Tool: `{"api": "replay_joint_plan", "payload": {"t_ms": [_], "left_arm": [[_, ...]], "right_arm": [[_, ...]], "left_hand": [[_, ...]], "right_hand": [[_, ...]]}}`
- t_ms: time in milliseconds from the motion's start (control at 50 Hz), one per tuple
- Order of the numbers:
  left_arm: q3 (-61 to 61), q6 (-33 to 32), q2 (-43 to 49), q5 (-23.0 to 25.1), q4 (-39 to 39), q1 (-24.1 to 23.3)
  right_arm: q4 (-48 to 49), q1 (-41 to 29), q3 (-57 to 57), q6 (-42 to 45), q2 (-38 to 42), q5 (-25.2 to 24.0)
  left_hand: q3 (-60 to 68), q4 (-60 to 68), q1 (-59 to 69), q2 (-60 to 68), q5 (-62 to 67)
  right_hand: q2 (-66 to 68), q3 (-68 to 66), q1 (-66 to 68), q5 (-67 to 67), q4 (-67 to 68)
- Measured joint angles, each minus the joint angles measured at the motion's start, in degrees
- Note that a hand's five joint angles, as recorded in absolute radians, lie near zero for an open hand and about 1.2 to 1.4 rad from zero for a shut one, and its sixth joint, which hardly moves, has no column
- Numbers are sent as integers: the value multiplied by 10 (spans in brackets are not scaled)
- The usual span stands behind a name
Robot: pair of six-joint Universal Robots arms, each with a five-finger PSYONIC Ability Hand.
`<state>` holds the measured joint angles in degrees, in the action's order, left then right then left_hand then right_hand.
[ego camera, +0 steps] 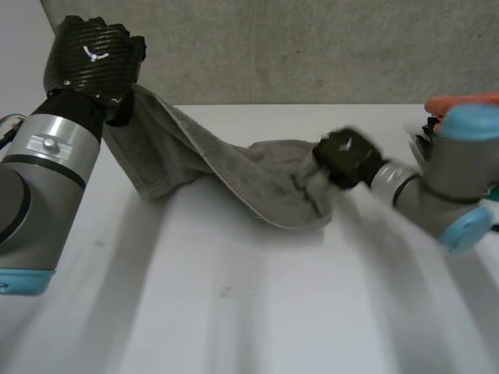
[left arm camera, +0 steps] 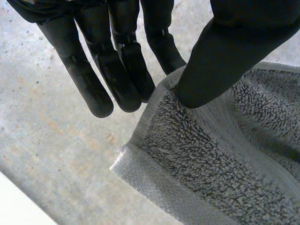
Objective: Fold the laundry.
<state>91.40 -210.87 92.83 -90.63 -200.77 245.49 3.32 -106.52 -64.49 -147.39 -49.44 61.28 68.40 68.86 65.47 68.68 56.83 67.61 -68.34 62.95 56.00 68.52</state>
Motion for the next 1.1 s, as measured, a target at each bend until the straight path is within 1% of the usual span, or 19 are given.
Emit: {"api": "replay_joint_plan", "payload": {"t_ms": [20, 40, 100, 160, 280, 320, 380, 440, 520, 580, 620, 680, 760, 820, 860, 900, 960, 1000, 1100], "left_arm": [[0, -1, -4, 0, 5, 4], [0, -2, -11, -1, 14, 11], [0, -4, -31, -1, 34, 31], [-1, -5, -63, 0, 66, 61], [-5, -6, -121, 11, 139, 105], [-6, -6, -132, 21, 167, 113], [-3, -6, -136, 39, 202, 117], [8, -7, -114, 53, 223, 117], [20, -7, -51, 63, 234, 112], [13, -8, 28, 64, 233, 99], [4, -8, 55, 63, 232, 92], [-51, -12, 148, 47, 224, 73], [-140, -25, 218, 23, 211, 63], [-248, -50, 264, 0, 189, 58], [-299, -62, 281, -9, 177, 57], [-400, -85, 315, -27, 154, 53], [-508, -100, 333, -45, 114, 50], [-570, -92, 328, -55, 75, 47], [-599, -56, 310, -64, 32, 47]], "right_arm": [[-5, 1, -5, 1, -18, 3], [-26, 8, -21, 3, -77, 16], [-67, 31, -36, 11, -159, 34], [-129, 75, -43, 33, -243, 59], [-249, 141, -29, 96, -354, 100], [-284, 150, -25, 112, -374, 109], [-324, 150, -26, 128, -383, 116], [-343, 131, -36, 137, -365, 123], [-350, 101, -47, 150, -305, 151], [-346, 83, -41, 169, -231, 188], [-343, 80, -36, 173, -210, 198], [-311, 67, -3, 179, -136, 221], [-247, 57, 33, 177, -93, 229], [-158, 50, 74, 170, -71, 232], [-124, 47, 89, 167, -68, 234], [1, 38, 134, 154, -68, 239], [118, 31, 163, 137, -82, 244], [185, 27, 173, 122, -97, 245], [228, 25, 169, 98, -115, 246]], "left_hand": [[0, 0, 0, 0, 0], [0, 0, 0, 0, 0], [0, 0, 0, 0, 0], [0, 0, 0, 0, 0], [0, 0, 0, 0, 0], [0, 0, 0, 0, 0], [0, 0, 0, 0, 0], [0, 0, 0, 0, 0], [0, 0, 0, 0, 0], [0, 0, 0, 0, 0], [0, 0, 0, 0, 0], [0, 0, 0, 0, 0], [0, 0, 0, 0, 0], [0, 0, 0, 0, 0], [0, 0, 0, 0, 0], [0, 0, 0, 0, 0], [0, 0, 0, 0, 0], [0, 1, 0, 0, 0], [0, 1, 0, 0, 0]], "right_hand": [[0, 0, 0, 0, 0], [0, 0, 0, 0, 0], [0, 0, 0, 0, 0], [1, 0, 0, 0, 0], [3, -1, 15, 17, 0], [4, -1, 15, 17, 1], [4, -1, 15, 18, 1], [4, -1, 15, 18, 1], [4, -1, 15, 18, 1], [4, -1, 15, 18, 1], [4, -1, 15, 18, 1], [4, -2, 15, 18, 1], [4, -2, 15, 18, 2], [4, -2, 15, 18, 2], [4, -2, 15, 18, 2], [4, -2, 15, 18, 2], [4, -2, 15, 18, 2], [4, -2, 15, 18, 2], [4, -2, 15, 18, 2]]}}
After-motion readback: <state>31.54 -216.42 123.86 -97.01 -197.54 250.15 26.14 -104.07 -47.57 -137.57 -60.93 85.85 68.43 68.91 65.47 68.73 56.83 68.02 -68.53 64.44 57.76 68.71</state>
